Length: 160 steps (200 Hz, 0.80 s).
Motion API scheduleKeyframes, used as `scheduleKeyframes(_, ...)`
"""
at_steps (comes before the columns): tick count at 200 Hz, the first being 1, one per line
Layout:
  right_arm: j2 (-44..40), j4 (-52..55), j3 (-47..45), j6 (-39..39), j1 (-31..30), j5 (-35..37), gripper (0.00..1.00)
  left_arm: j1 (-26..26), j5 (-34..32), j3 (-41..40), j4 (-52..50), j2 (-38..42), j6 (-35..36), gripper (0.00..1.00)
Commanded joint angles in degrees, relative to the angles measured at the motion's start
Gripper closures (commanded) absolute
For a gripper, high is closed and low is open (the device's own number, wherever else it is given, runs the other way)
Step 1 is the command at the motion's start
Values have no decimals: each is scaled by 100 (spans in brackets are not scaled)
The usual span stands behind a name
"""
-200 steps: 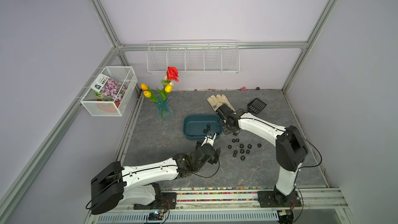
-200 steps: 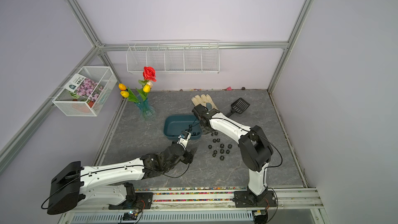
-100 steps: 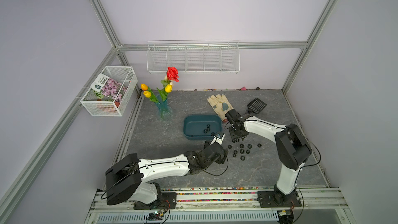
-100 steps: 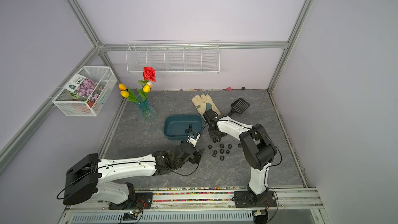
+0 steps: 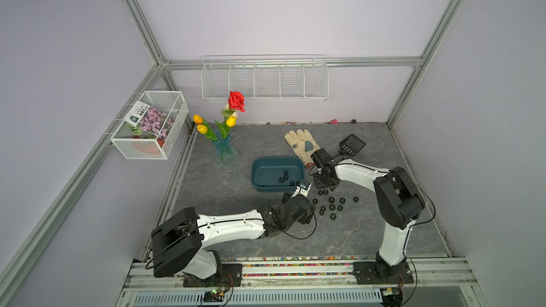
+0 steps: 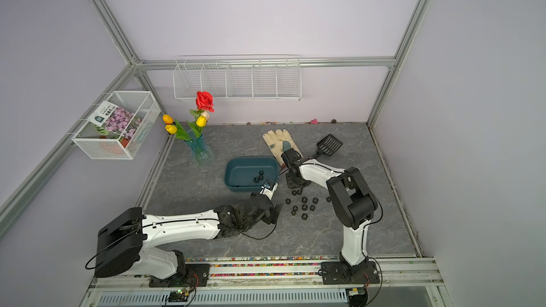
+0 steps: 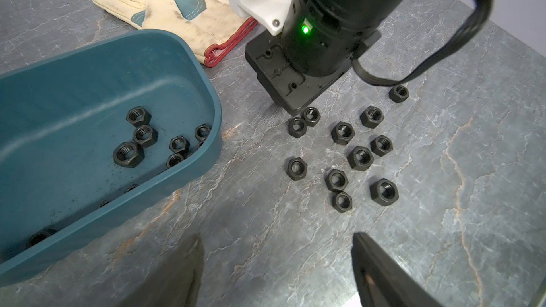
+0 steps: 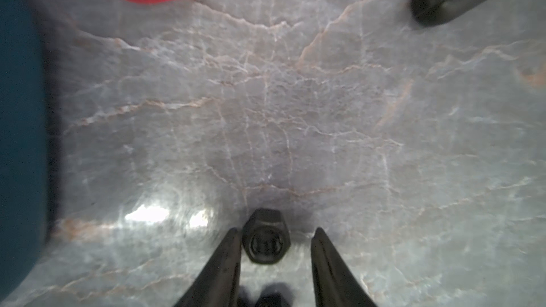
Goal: Put the nuts on the desktop into the storage box
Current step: Pick up the nut from the center of the board, then place the nut in the storage box.
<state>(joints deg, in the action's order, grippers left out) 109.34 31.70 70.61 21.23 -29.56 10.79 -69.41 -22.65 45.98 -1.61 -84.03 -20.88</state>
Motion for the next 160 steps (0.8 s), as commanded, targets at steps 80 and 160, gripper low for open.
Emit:
scheduleKeyframes(80, 405, -122, -115, 114, 84, -147, 71, -33, 29, 161, -59, -127, -3, 19)
scheduleKeyframes(160, 242, 29, -74, 125, 65, -147, 85, -30, -64, 71, -83, 62, -40, 19)
